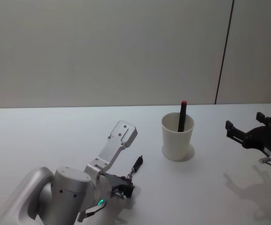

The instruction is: Place the pen into the pen holder.

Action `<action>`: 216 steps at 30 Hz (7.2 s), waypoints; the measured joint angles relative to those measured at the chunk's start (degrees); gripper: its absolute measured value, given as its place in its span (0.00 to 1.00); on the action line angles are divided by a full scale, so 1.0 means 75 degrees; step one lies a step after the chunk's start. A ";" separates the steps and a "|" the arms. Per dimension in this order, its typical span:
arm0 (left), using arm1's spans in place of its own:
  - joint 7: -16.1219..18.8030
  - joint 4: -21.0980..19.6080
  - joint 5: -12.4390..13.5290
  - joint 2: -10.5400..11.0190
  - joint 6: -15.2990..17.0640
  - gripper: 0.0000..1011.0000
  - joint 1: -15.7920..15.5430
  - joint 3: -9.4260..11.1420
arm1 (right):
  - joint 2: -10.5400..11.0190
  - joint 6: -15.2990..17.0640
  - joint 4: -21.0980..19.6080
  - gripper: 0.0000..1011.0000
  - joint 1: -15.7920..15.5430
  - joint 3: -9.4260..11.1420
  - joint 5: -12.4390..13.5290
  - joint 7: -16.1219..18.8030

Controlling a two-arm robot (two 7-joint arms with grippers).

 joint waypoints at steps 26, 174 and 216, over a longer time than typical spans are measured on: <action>0.0177 -0.0459 -0.0121 0.0327 -0.1081 0.13 0.0167 -0.0467 | 0.0000 0.0000 0.0000 0.99 0.0000 0.0000 0.0000 0.0000; -0.4835 0.1038 -0.0997 0.0085 -0.6486 0.13 -0.0751 0.0060 | 0.0094 -0.0060 -0.0146 0.99 -0.0141 0.0055 0.0038 0.0074; -0.4826 0.1042 -0.0994 0.0078 -0.6485 0.13 -0.0759 0.0069 | 0.1068 -0.0751 -0.1056 0.99 -0.1553 0.0836 0.2329 0.1256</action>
